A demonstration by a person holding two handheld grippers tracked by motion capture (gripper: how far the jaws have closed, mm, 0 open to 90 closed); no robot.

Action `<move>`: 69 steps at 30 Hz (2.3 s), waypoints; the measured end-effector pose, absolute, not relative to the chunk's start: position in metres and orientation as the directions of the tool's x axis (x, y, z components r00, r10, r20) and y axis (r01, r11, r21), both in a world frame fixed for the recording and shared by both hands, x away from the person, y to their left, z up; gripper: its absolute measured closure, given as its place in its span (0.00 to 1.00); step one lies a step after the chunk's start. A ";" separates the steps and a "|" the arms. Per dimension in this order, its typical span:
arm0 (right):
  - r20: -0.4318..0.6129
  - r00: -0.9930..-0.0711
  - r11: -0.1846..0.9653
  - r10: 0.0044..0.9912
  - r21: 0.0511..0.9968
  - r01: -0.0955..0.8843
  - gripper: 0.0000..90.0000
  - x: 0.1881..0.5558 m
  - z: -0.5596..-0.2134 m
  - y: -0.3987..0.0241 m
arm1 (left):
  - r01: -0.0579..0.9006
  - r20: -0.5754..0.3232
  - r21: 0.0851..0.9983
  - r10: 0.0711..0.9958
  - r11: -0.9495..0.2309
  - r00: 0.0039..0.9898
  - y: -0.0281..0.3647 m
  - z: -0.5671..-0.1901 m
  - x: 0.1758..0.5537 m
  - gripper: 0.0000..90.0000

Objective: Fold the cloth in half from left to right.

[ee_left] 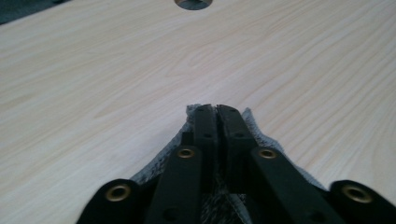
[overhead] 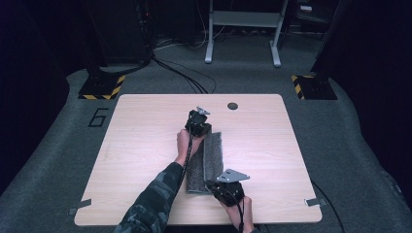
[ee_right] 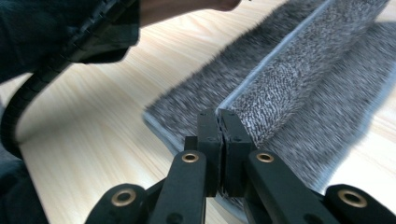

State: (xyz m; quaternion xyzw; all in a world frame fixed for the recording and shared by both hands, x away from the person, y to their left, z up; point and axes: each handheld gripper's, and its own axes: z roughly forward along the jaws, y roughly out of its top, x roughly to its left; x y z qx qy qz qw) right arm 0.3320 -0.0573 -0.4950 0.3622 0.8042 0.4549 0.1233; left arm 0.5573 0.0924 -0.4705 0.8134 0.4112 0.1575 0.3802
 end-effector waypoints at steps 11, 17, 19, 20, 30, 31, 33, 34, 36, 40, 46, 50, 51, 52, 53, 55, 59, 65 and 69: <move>0.155 -0.615 0.293 0.773 0.772 0.564 0.79 0.324 -0.507 -0.105 | 0.566 -0.109 0.757 0.791 -0.327 0.603 0.133 -0.457 0.533 0.29; 0.164 -0.601 0.258 0.782 0.793 0.553 0.64 0.332 -0.497 -0.117 | 0.576 -0.119 0.748 0.787 -0.330 0.606 0.152 -0.461 0.511 0.26; 0.149 -0.608 0.273 0.780 0.794 0.544 0.54 0.344 -0.489 -0.113 | 0.580 -0.120 0.742 0.784 -0.337 0.608 0.160 -0.465 0.494 0.25; 0.149 -0.608 0.273 0.780 0.794 0.544 0.54 0.344 -0.489 -0.113 | 0.580 -0.120 0.742 0.784 -0.337 0.608 0.160 -0.465 0.494 0.24; 0.075 -0.609 0.372 0.790 0.731 0.572 0.30 0.367 -0.510 -0.093 | 0.565 -0.045 0.681 0.744 -0.465 0.667 0.164 -0.491 0.417 0.21; 0.064 -0.613 0.380 0.788 0.732 0.565 0.30 0.366 -0.511 -0.093 | 0.560 -0.040 0.681 0.740 -0.471 0.671 0.163 -0.493 0.411 0.21; 0.063 -0.606 0.379 0.793 0.728 0.572 0.30 0.366 -0.512 -0.094 | 0.559 -0.037 0.677 0.736 -0.479 0.676 0.163 -0.496 0.406 0.21; 0.054 -0.610 0.388 0.791 0.726 0.568 0.30 0.365 -0.514 -0.096 | 0.554 -0.009 0.661 0.732 -0.506 0.681 0.163 -0.501 0.398 0.21; 0.052 -0.603 0.388 0.796 0.721 0.575 0.30 0.363 -0.516 -0.096 | 0.549 0.008 0.656 0.732 -0.518 0.681 0.163 -0.505 0.395 0.21; 0.027 -0.614 0.415 0.789 0.714 0.564 0.30 0.357 -0.517 -0.097 | 0.548 0.022 0.647 0.732 -0.530 0.681 0.162 -0.516 0.384 0.20; 0.019 -0.623 0.432 0.782 0.704 0.564 0.31 0.345 -0.521 -0.098 | 0.534 0.030 0.651 0.721 -0.539 0.692 0.166 -0.517 0.373 0.20; 0.014 -0.641 0.452 0.767 0.697 0.556 0.31 0.335 -0.521 -0.100 | 0.530 0.009 0.661 0.711 -0.532 0.703 0.168 -0.518 0.363 0.20; 0.014 -0.641 0.452 0.767 0.697 0.556 0.31 0.335 -0.521 -0.100 | 0.530 0.009 0.661 0.711 -0.532 0.703 0.168 -0.518 0.363 0.18; 0.018 -0.648 0.456 0.761 0.696 0.555 0.31 0.331 -0.520 -0.100 | 0.530 -0.007 0.672 0.711 -0.517 0.703 0.169 -0.517 0.360 0.17; 0.022 -0.650 0.453 0.760 0.698 0.554 0.31 0.331 -0.519 -0.101 | 0.531 -0.016 0.679 0.713 -0.507 0.701 0.172 -0.515 0.361 0.17; 0.033 -0.653 0.446 0.756 0.704 0.552 0.31 0.332 -0.517 -0.103 | 0.530 -0.021 0.683 0.711 -0.503 0.703 0.174 -0.512 0.361 0.17; 0.058 -0.638 0.404 0.768 0.729 0.553 0.30 0.345 -0.505 -0.108 | 0.543 -0.050 0.705 0.732 -0.456 0.680 0.187 -0.501 0.375 0.16; 0.065 -0.634 0.383 0.770 0.748 0.542 0.29 0.390 -0.485 -0.105 | 0.582 -0.103 0.730 0.783 -0.359 0.613 0.202 -0.487 0.418 0.14; 0.049 -0.636 0.393 0.770 0.749 0.533 0.28 0.417 -0.479 -0.099 | 0.584 -0.095 0.734 0.798 -0.348 0.595 0.203 -0.487 0.440 0.14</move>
